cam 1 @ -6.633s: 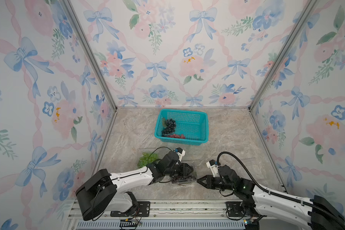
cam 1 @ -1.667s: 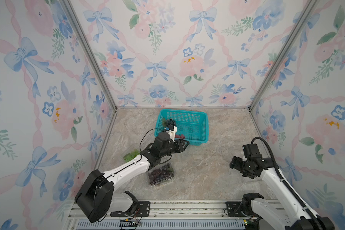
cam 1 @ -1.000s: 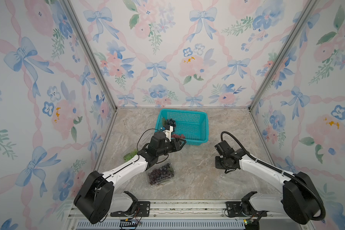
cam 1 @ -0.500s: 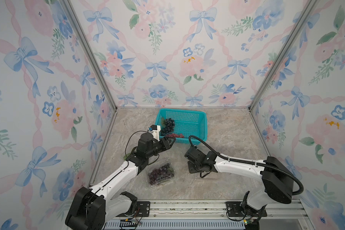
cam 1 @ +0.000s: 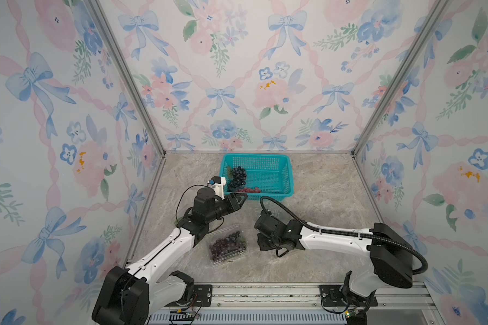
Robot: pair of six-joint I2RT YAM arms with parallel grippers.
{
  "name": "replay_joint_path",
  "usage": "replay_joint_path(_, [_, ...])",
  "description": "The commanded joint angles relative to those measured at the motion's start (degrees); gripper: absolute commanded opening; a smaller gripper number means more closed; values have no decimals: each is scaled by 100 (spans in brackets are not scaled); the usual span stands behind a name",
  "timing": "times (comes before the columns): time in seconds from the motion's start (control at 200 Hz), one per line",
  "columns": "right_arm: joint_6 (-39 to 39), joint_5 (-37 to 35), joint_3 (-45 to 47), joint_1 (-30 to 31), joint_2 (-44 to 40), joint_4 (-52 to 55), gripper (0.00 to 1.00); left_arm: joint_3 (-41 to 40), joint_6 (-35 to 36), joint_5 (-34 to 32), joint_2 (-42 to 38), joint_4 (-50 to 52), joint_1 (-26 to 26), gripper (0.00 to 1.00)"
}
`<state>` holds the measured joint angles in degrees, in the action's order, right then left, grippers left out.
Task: Pack grapes into containers
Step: Move the packing box to the center of the board.
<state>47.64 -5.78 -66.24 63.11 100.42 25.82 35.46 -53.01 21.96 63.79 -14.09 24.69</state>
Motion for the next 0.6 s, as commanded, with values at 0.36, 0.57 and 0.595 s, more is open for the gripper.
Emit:
replay_joint_path(0.36, [-121, -17, 888, -801, -1909, 563, 54, 286, 67, 123, 281, 186, -49, 46])
replay_joint_path(0.57, [-730, 60, 1733, -2268, -2671, 1000, 58, 321, 89, 140, 586, 197, 23, 46])
replay_joint_path(0.595, [-806, 72, 1792, -2359, -2706, 975, 59, 487, 92, 141, 619, 196, 23, 46])
